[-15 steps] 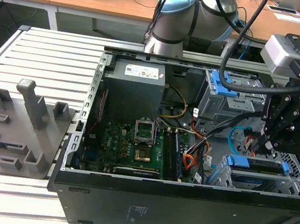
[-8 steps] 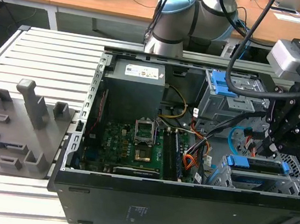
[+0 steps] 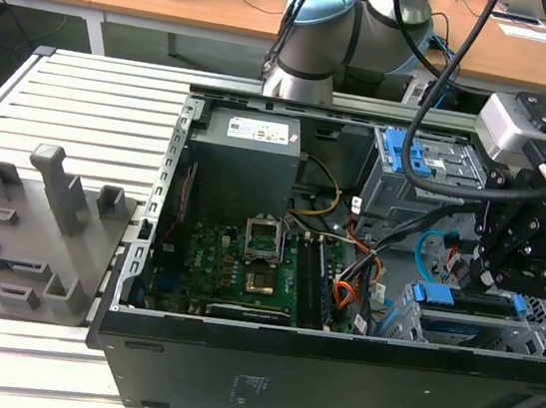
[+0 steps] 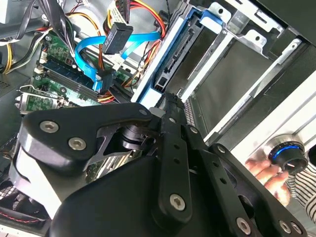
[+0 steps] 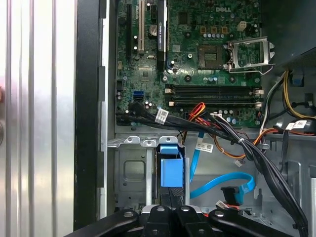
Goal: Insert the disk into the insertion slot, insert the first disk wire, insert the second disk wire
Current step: 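Insert the disk into the insertion slot, then insert the first disk wire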
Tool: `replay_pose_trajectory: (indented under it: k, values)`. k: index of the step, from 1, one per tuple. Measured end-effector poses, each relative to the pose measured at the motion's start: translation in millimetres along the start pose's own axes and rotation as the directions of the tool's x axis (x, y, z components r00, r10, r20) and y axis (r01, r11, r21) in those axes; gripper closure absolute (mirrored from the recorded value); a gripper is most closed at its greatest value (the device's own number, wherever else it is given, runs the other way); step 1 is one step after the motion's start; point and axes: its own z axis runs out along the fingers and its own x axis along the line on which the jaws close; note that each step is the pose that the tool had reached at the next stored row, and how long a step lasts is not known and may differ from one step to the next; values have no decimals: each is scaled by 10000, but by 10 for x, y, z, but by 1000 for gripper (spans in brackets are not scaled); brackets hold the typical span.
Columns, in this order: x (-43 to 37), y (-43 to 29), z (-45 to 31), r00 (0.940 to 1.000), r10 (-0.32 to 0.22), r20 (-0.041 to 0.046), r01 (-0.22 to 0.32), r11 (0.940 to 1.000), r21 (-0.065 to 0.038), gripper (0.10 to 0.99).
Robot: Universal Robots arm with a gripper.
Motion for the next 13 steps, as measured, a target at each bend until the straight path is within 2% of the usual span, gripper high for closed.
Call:
replay_pose_trajectory:
  k: [12,13]
  values:
    - [0,-2,0,10000,0,0,0,10000,0,973]
    - [0,-2,0,10000,0,0,0,10000,0,851]
